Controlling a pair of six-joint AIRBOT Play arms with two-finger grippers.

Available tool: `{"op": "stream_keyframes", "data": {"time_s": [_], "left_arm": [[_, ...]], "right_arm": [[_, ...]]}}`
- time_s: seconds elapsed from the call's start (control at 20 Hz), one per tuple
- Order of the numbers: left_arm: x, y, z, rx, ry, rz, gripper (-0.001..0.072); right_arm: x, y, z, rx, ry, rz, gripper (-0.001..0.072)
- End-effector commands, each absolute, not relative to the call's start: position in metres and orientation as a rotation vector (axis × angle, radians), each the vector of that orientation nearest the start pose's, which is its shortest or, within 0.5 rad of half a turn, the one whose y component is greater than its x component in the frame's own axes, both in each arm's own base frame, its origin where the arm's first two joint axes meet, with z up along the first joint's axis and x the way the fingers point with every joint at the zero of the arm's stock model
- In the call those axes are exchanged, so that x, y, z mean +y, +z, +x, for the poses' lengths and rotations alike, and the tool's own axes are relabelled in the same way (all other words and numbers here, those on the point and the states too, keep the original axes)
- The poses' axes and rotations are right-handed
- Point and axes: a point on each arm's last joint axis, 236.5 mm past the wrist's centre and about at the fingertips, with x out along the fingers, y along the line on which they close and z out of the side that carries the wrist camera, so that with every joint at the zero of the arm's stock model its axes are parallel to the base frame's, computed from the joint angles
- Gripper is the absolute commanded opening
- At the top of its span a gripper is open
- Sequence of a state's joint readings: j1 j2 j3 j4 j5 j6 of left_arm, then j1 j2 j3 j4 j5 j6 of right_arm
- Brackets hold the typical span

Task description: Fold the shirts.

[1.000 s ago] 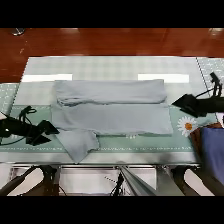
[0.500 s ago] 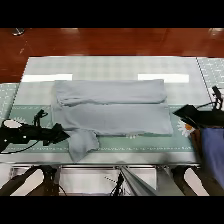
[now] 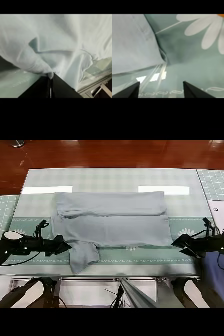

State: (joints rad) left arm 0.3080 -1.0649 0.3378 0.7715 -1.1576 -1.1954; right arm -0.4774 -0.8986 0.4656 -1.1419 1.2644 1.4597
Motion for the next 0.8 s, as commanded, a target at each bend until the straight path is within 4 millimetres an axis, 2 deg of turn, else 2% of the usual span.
{"op": "stream_keyframes", "data": {"time_s": [0.0, 0.25, 0.4, 0.45, 0.5, 0.55, 0.65, 0.75], "left_arm": [[-0.106, -0.100, 0.194, 1.527, -0.306, -0.855, 0.0020], [-0.106, -0.101, 0.197, 1.519, -0.303, -0.847, 0.0020], [-0.106, -0.102, 0.197, 1.515, -0.300, -0.845, 0.0020], [-0.106, -0.102, 0.198, 1.514, -0.299, -0.845, 0.0020], [-0.106, -0.102, 0.198, 1.513, -0.299, -0.845, 0.0020], [-0.106, -0.102, 0.198, 1.514, -0.300, -0.845, 0.0021], [-0.103, -0.093, 0.205, 1.500, -0.314, -0.844, 0.0021], [-0.092, -0.076, 0.229, 1.437, -0.317, -0.836, 0.0020]], "right_arm": [[0.022, -0.090, 0.202, 1.510, -0.045, 0.752, 0.0621], [0.036, -0.099, 0.245, 1.408, -0.013, 0.929, 0.0620], [0.043, -0.111, 0.244, 1.449, 0.000, 0.973, 0.0615], [0.045, -0.112, 0.246, 1.447, 0.017, 0.979, 0.0538], [0.047, -0.109, 0.250, 1.429, 0.047, 0.977, 0.0333], [0.052, -0.102, 0.255, 1.408, 0.120, 0.946, 0.0018], [0.054, -0.085, 0.264, 1.393, 0.195, 0.912, 0.0022], [0.048, -0.065, 0.283, 1.353, 0.226, 0.878, 0.0022]]}}
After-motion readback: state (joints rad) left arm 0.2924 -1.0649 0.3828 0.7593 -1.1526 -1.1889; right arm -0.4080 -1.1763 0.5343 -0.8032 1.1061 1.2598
